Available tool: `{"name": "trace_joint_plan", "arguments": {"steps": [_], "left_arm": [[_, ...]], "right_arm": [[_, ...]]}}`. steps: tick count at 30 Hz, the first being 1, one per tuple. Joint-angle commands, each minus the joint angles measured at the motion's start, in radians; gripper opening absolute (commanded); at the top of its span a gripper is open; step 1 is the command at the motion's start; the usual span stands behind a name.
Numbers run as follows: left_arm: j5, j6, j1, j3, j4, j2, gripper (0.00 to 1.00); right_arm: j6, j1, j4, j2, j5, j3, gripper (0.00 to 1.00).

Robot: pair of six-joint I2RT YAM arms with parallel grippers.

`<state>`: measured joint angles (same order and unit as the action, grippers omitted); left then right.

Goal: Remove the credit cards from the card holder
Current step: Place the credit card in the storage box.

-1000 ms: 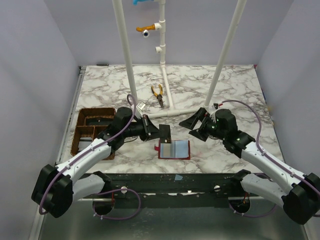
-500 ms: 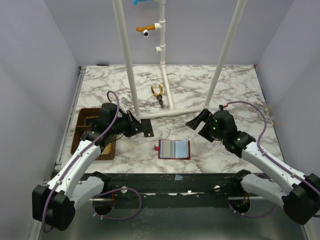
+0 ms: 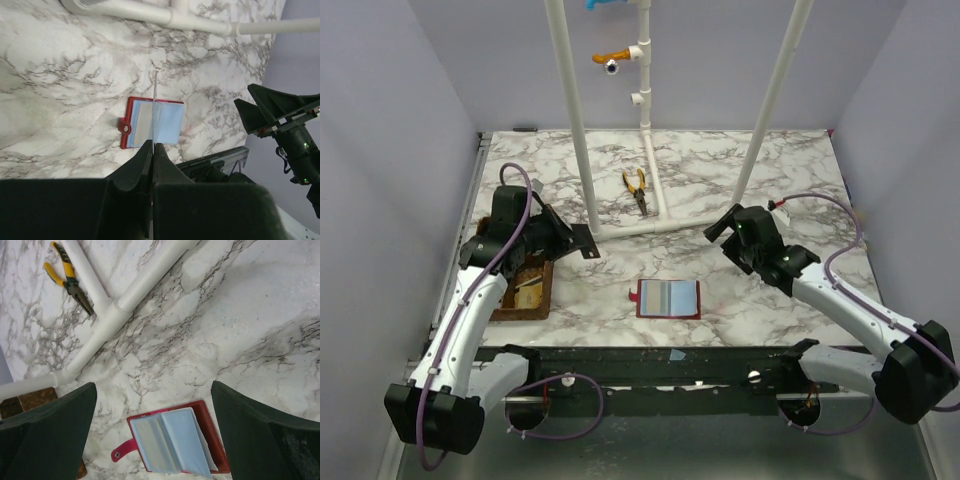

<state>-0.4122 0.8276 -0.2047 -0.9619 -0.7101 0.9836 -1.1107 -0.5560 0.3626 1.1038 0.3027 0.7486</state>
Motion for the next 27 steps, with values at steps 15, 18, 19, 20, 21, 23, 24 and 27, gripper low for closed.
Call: {"name": "trace_joint_plan", "arguments": {"steps": [15, 18, 19, 20, 21, 23, 24, 27], "left_arm": [[0.22, 0.029, 0.304, -0.15, -0.126, 0.166, 0.0], [0.257, 0.065, 0.343, -0.17, -0.139, 0.215, 0.0], [0.264, 0.075, 0.355, -0.17, -0.13, 0.228, 0.0], [0.271, 0.092, 0.366, -0.173, -0.126, 0.239, 0.0], [0.275, 0.105, 0.373, -0.174, -0.121, 0.25, 0.0], [0.303, 0.129, 0.382, -0.188, -0.128, 0.278, 0.0], [0.316, 0.141, 0.387, -0.199, -0.138, 0.293, 0.0], [0.364, 0.175, 0.398, -0.226, -0.167, 0.334, 0.0]], "right_arm": [[0.276, 0.061, -0.01, 0.374, 0.087, 0.287, 1.0], [0.326, 0.064, -0.007, 0.393, 0.103, 0.306, 1.0], [0.338, 0.066, -0.008, 0.396, 0.107, 0.309, 1.0], [0.352, 0.068, -0.008, 0.399, 0.109, 0.313, 1.0], [0.364, 0.07, -0.008, 0.404, 0.109, 0.316, 1.0], [0.39, 0.072, -0.015, 0.413, 0.11, 0.321, 1.0], [0.402, 0.071, -0.016, 0.421, 0.11, 0.325, 1.0], [0.421, 0.074, -0.019, 0.448, 0.115, 0.348, 1.0]]}}
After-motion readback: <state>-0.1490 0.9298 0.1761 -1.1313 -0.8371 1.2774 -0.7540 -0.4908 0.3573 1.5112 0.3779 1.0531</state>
